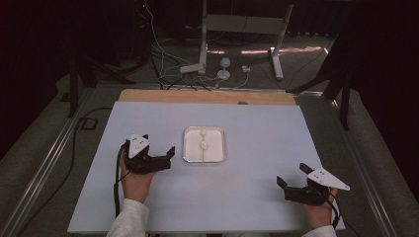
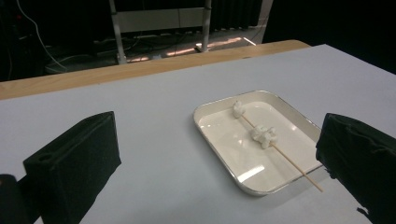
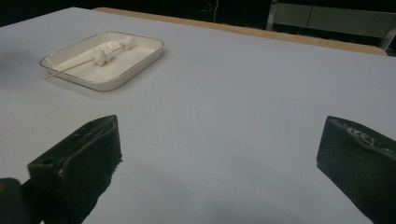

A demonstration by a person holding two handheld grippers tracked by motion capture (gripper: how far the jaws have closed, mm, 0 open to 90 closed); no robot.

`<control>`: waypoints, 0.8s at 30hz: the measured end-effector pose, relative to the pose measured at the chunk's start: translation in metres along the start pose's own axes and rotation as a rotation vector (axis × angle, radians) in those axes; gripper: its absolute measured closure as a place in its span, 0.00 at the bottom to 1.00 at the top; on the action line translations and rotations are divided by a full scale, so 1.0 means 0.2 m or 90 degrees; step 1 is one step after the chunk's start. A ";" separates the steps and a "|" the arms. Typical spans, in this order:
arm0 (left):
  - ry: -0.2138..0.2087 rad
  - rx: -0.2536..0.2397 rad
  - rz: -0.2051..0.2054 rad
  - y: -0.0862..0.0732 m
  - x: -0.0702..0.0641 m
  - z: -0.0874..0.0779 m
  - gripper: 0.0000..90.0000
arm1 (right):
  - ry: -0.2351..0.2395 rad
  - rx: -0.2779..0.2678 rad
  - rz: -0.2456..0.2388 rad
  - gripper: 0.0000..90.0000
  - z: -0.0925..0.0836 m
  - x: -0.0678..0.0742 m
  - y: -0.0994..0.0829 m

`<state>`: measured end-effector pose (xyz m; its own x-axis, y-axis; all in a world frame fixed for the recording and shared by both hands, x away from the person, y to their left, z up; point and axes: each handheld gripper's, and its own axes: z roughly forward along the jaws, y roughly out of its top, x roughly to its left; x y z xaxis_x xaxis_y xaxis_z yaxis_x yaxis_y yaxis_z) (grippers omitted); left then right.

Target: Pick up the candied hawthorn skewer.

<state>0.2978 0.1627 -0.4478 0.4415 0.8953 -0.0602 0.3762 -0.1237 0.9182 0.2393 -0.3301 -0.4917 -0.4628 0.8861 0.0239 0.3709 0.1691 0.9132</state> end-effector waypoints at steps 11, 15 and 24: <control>-0.010 0.017 -0.010 -0.02 -0.06 0.13 0.00 | 0.002 0.002 -0.002 0.00 0.01 0.00 0.00; -0.009 0.027 -0.008 -0.02 -0.09 0.17 0.00 | 0.002 0.003 -0.002 0.00 0.01 0.00 0.00; -0.015 0.043 -0.001 -0.03 -0.14 0.26 0.00 | 0.002 0.006 -0.006 0.00 0.01 0.01 0.00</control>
<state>0.3262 0.1159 -0.4719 0.4591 0.8855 -0.0713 0.4302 -0.1514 0.8899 0.2402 -0.3278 -0.4926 -0.4691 0.8830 0.0174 0.3743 0.1810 0.9095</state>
